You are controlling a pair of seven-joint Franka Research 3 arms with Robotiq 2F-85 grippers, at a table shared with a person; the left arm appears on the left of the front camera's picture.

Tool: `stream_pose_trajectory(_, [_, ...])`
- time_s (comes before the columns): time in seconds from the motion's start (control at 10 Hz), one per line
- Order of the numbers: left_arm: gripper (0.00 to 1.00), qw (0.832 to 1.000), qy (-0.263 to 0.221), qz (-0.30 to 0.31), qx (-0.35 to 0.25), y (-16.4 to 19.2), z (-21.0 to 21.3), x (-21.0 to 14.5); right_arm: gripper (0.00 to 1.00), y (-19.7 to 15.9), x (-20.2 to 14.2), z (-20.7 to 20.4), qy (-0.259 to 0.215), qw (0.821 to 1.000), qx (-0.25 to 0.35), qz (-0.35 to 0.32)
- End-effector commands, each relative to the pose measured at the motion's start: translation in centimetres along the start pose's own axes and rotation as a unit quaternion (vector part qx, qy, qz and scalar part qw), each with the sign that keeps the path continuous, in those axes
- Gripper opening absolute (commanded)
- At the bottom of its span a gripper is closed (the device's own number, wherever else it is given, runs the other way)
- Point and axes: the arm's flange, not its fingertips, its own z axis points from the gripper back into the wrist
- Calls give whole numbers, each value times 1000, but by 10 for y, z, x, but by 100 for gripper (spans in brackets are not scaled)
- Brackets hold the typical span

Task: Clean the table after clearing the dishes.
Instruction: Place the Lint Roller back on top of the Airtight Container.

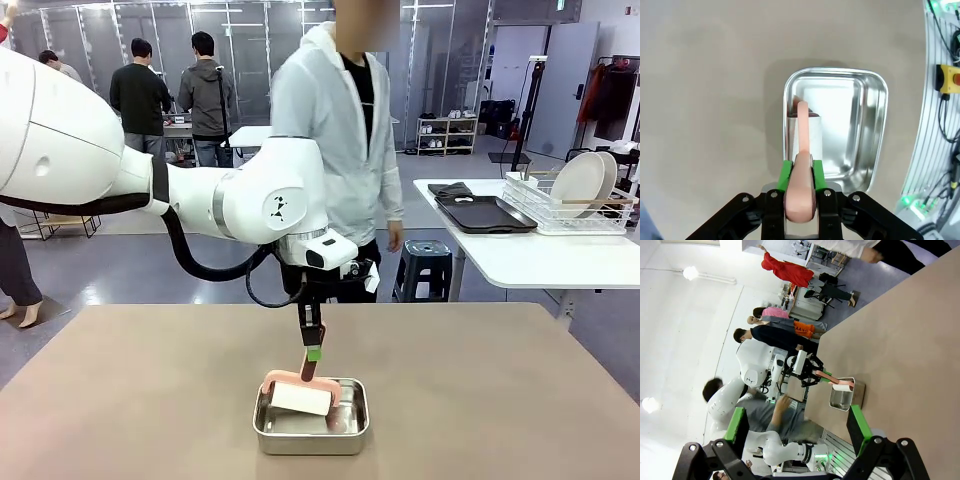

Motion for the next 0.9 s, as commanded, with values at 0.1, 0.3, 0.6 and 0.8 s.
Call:
stream_pose_trajectory(0.1, [21, 999, -46, 20, -10, 4, 1, -8, 100, 3, 0, -1, 0, 1000, 4, 4])
stream_pose_trajectory(0.3, [21, 999, -30, 26, -10, 6, -7, -18, 100, 3, 0, -1, 0, 1000, 4, 4])
stream_pose_trajectory(0.6, [54, 999, -33, 18, 9, 5, 1, -19, 100, 3, 0, -1, 0, 1000, 4, 4])
stream_pose_trajectory(0.8, [88, 999, -40, 16, 11, 6, 9, -20, 100, 3, 0, -1, 0, 1000, 4, 4])
